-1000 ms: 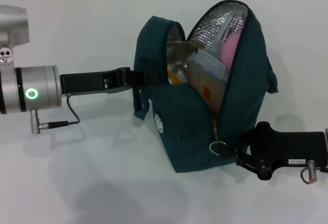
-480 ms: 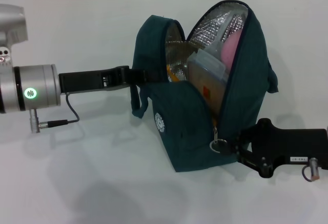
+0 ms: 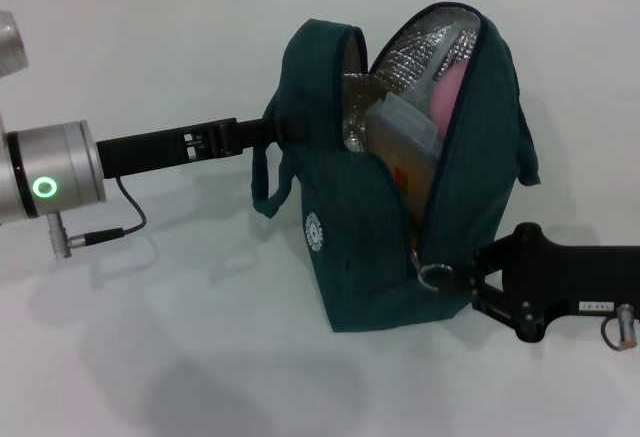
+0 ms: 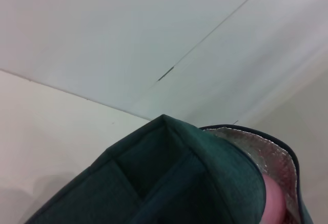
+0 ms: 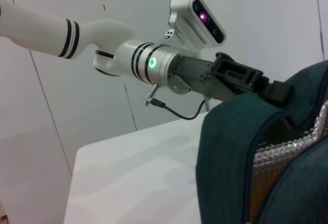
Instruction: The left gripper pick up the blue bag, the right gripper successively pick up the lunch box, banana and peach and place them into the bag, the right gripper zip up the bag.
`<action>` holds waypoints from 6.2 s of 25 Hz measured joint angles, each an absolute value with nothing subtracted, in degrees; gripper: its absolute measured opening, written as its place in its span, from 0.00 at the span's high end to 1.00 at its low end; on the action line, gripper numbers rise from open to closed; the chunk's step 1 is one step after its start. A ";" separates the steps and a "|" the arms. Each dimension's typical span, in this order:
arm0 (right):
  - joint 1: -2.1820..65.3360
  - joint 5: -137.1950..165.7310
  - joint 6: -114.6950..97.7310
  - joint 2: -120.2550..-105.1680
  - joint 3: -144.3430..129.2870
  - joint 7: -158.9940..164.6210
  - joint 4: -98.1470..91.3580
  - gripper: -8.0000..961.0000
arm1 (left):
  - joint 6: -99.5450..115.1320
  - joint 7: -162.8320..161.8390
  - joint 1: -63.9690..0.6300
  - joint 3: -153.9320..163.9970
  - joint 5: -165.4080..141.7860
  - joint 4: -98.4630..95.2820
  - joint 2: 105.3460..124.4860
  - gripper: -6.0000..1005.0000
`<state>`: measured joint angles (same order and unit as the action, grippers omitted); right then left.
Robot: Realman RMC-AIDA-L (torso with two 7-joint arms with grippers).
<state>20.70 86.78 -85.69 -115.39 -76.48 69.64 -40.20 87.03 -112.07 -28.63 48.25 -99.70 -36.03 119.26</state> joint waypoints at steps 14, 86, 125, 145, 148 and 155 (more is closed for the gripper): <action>19.47 83.39 -89.36 -115.56 -74.48 68.61 -46.61 0.98 | 86.65 -105.00 -27.79 42.99 -97.21 -33.64 119.47 0.21; 33.00 71.71 -83.93 -115.92 -78.04 69.78 -42.81 0.98 | 96.50 -96.26 -24.70 41.22 -100.89 -29.53 119.55 0.14; 34.44 69.14 -82.85 -116.08 -80.90 69.84 -40.59 0.98 | 94.21 -91.84 -26.16 40.87 -100.15 -25.65 119.62 0.61; 34.78 64.41 -83.33 -115.66 -80.34 77.54 -36.51 0.98 | 95.42 -83.48 -25.96 41.37 -99.71 -20.50 119.70 0.85; 34.70 64.05 -83.83 -115.64 -80.33 78.25 -36.78 0.98 | 95.43 -82.88 -25.82 41.82 -99.93 -20.48 119.70 0.86; 34.39 62.85 -84.09 -115.41 -79.66 80.46 -36.37 0.98 | 95.45 -81.94 -25.75 45.02 -99.79 -20.47 119.70 0.91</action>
<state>34.39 62.85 -84.09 -115.41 -79.66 80.46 -36.37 95.45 -81.94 -25.75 45.02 -99.79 -20.47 119.70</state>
